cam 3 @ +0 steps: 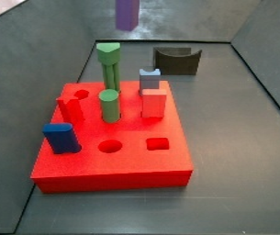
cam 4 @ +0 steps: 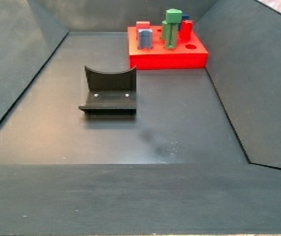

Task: Pick up the rectangle object. Move up. Move to above the board. Insert the rectangle object.
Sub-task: Insert the rectangle object.

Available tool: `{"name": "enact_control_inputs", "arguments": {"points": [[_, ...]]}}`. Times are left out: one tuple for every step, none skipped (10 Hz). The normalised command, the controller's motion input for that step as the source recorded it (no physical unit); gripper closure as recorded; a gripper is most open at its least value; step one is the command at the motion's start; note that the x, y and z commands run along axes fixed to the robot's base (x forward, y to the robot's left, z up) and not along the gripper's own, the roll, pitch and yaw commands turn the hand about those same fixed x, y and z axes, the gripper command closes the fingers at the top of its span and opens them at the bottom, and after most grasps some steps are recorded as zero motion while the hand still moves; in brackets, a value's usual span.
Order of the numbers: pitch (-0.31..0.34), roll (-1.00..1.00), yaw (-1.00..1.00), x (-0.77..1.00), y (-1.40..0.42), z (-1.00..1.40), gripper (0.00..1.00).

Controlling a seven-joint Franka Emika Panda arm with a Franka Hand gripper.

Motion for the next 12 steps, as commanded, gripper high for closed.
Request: {"name": "enact_control_inputs", "arguments": {"points": [[0.000, 0.00, -1.00, 0.00, 0.00, -0.36, 1.00], [0.000, 0.00, -1.00, 0.00, 0.00, -0.36, 1.00], [0.000, 0.00, -1.00, 0.00, 0.00, -0.36, 1.00], [0.000, 0.00, -0.51, -0.25, -0.08, 0.00, 1.00], [0.000, -0.01, 0.00, 0.00, 0.00, 0.00, 1.00], [0.000, 0.02, -1.00, 0.00, 0.00, -0.25, 1.00], [0.000, 0.00, -1.00, 0.00, 0.00, -0.27, 1.00], [0.000, 0.00, -1.00, 0.00, 0.00, -0.27, 1.00], [0.000, 0.00, -1.00, 0.00, 0.00, -0.26, 1.00], [0.000, -0.07, -0.04, 0.19, 0.03, 0.00, 1.00], [-0.027, -0.03, 0.00, 0.00, 0.00, -0.03, 1.00], [-0.066, -0.03, -0.08, 0.34, -0.34, -0.10, 1.00]]}}
